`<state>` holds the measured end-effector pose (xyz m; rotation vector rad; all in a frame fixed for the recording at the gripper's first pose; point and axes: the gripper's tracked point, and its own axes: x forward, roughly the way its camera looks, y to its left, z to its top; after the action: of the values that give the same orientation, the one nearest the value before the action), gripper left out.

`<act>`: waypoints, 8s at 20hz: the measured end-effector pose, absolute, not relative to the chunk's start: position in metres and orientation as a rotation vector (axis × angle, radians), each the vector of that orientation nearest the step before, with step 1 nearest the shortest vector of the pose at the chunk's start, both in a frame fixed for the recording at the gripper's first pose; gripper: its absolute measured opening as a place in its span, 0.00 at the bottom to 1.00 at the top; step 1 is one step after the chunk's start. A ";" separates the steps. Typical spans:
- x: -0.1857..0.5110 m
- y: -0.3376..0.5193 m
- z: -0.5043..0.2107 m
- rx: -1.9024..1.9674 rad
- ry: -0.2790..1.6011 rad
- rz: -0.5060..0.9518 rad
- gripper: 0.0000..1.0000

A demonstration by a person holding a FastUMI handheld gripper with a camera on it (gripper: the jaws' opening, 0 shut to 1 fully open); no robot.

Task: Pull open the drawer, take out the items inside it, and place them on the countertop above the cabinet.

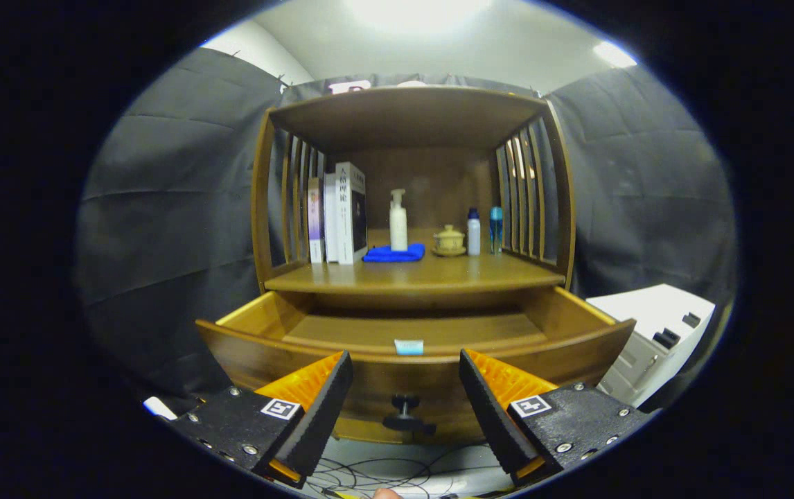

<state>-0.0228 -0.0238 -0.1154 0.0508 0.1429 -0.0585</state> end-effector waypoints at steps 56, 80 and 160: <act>0.099 -0.033 -0.278 0.242 1.191 -0.303 0.47; 0.084 -0.043 -0.197 0.048 0.977 -0.314 0.34; 0.044 -0.043 -0.004 0.006 -0.023 -0.004 0.96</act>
<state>0.0439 -0.0429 -0.0038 0.0060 -0.0227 -0.0043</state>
